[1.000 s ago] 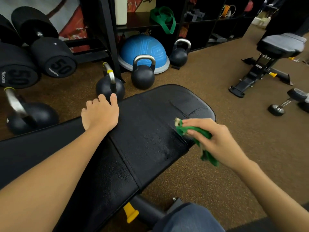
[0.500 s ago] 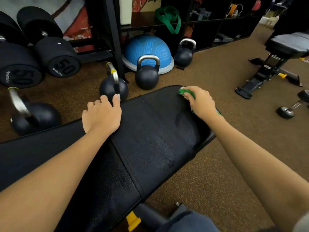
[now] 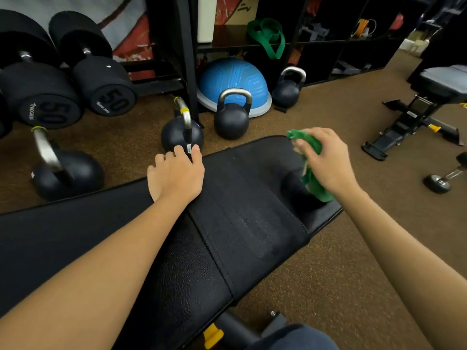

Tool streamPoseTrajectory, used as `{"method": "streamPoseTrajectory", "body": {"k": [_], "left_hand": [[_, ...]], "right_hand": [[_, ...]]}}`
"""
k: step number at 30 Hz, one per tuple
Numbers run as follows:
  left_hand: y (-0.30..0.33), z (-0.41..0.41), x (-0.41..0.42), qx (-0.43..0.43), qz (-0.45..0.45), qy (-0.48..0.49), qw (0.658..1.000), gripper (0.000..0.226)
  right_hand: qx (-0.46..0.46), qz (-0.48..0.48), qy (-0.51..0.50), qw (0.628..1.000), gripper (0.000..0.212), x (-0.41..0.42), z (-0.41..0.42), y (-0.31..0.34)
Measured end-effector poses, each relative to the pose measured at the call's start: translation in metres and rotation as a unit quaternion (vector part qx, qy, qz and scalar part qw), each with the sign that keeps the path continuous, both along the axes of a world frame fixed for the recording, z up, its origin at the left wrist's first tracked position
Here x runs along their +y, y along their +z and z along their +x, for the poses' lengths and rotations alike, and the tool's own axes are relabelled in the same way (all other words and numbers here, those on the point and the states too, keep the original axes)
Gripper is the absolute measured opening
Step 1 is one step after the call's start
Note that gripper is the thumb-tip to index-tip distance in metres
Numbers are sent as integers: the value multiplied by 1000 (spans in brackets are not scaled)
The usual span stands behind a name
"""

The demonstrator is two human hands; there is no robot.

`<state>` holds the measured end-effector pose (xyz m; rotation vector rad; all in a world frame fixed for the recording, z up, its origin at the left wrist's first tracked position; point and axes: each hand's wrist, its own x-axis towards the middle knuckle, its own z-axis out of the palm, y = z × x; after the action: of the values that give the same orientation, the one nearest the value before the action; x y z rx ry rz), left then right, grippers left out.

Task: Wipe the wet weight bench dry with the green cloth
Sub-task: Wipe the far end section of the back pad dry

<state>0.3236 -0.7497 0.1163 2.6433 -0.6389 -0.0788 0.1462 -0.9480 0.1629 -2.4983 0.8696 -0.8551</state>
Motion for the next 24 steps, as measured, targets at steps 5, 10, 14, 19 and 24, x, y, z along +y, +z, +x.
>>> {"method": "streamPoseTrajectory", "body": {"k": [5, 10, 14, 19, 24], "left_hand": [[1, -1, 1, 1, -3, -1, 1000, 56], [1, 0, 1, 3, -3, 0, 1000, 56], [0, 0, 0, 4, -1, 0, 1000, 57], [0, 0, 0, 2, -1, -2, 1000, 57], [0, 0, 0, 0, 2, -3, 1000, 57]], "right_hand": [[102, -18, 251, 962, 27, 82, 53, -19], [92, -24, 167, 981, 25, 56, 77, -34], [98, -19, 63, 993, 25, 10, 75, -35], [44, 24, -9, 999, 24, -10, 38, -24], [18, 50, 87, 995, 18, 36, 14, -22]]}}
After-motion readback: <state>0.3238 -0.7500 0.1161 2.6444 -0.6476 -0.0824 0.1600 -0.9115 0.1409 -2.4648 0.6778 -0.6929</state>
